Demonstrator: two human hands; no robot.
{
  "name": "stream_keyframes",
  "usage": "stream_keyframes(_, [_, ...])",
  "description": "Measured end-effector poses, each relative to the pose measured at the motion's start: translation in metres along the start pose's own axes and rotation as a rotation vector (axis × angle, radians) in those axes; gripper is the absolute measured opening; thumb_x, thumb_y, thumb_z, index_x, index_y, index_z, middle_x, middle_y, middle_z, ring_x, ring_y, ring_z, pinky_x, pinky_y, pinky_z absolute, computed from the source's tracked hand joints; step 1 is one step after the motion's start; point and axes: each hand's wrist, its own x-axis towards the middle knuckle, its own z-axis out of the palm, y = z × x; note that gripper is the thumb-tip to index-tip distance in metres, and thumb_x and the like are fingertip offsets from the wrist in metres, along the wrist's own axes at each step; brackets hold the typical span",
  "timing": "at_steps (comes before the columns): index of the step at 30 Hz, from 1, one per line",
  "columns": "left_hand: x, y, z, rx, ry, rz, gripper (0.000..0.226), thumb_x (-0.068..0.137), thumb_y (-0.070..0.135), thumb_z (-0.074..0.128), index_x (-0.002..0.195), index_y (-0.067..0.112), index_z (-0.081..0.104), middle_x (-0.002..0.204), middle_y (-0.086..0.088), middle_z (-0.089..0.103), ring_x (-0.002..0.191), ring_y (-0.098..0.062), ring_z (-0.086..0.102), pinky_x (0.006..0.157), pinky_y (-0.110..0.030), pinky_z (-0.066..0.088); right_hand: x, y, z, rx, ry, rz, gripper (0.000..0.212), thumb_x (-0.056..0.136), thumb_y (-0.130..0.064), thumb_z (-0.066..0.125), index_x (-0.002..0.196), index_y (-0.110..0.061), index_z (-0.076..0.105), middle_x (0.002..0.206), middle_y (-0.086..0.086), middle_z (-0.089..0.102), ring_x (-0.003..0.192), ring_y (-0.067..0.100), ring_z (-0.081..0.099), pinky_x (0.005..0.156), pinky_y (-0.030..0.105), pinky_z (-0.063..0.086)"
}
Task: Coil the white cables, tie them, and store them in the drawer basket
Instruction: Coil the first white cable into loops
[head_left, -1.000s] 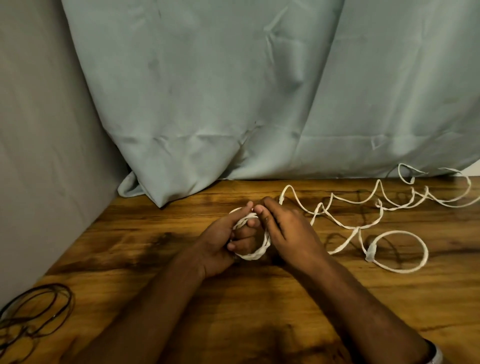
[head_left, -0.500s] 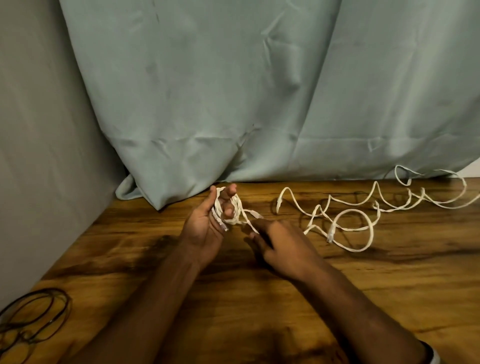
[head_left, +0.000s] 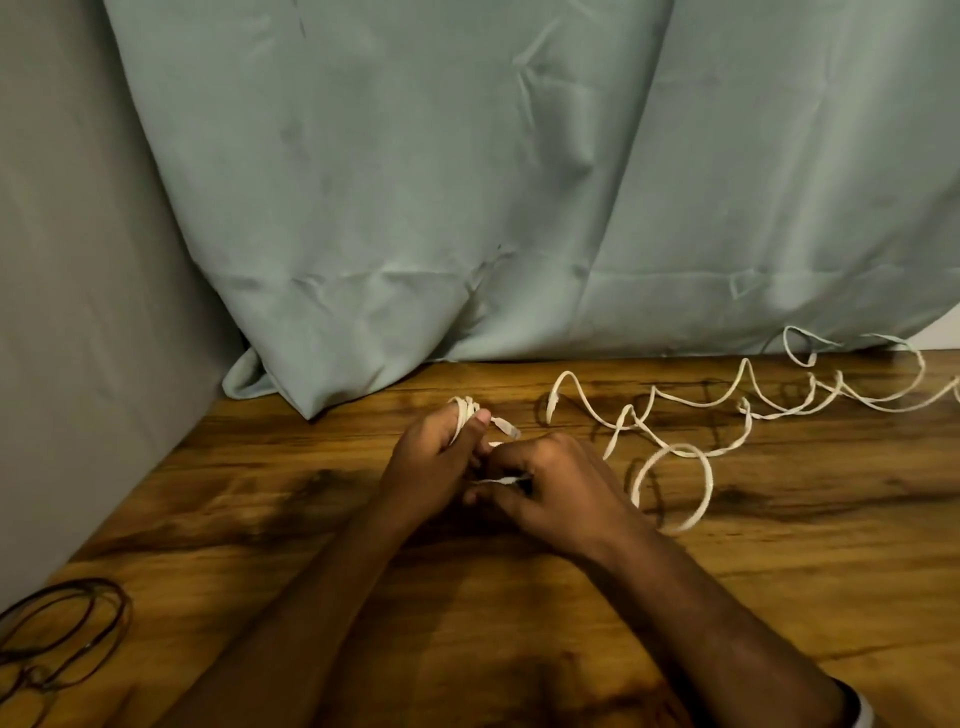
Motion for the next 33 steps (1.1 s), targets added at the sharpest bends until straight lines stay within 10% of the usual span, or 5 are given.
stream_keyframes(7, [-0.006, 0.016, -0.003, -0.224, -0.298, -0.16, 0.055, 0.101, 0.013, 0.04, 0.049, 0.018, 0.057, 0.041, 0.0, 0.04, 0.031, -0.012, 0.031, 0.039, -0.022, 0.021, 0.001, 0.008, 0.003, 0.271, 0.123, 0.042, 0.019, 0.082, -0.047, 0.074, 0.094, -0.032, 0.073, 0.087, -0.013, 0.073, 0.083, 0.007, 0.068, 0.073, 0.047, 0.057])
stream_keyframes(15, [-0.006, 0.023, -0.011, -0.451, -0.438, -0.342, 0.045, 0.1, 0.048, 0.044, 0.078, 0.009, 0.051, 0.047, 0.007, 0.043, 0.033, -0.002, 0.025, 0.032, -0.015, 0.019, 0.002, 0.007, 0.007, 0.473, 0.17, 0.074, 0.014, 0.098, -0.029, 0.069, 0.108, -0.034, 0.06, 0.106, -0.015, 0.068, 0.103, 0.003, 0.066, 0.085, 0.041, 0.061])
stream_keyframes(26, [-0.002, 0.011, -0.004, -0.416, -0.193, -0.338, 0.063, 0.082, 0.066, 0.061, 0.067, 0.005, 0.068, 0.063, -0.02, 0.064, 0.03, -0.009, 0.034, 0.04, -0.017, 0.026, 0.014, 0.014, 0.024, 1.141, 0.101, 0.265, 0.034, 0.098, -0.012, 0.069, 0.13, -0.009, 0.06, 0.098, 0.022, 0.076, 0.085, 0.037, 0.07, 0.076, 0.04, 0.062])
stream_keyframes(33, [0.0, 0.008, -0.002, -0.469, -0.192, -0.357, 0.061, 0.083, 0.063, 0.062, 0.074, 0.003, 0.072, 0.07, -0.023, 0.069, 0.039, -0.013, 0.045, 0.048, -0.023, 0.038, 0.02, 0.015, 0.036, 1.215, 0.184, 0.352, 0.025, 0.104, -0.017, 0.062, 0.129, -0.016, 0.062, 0.099, 0.016, 0.075, 0.09, 0.037, 0.072, 0.08, 0.044, 0.061])
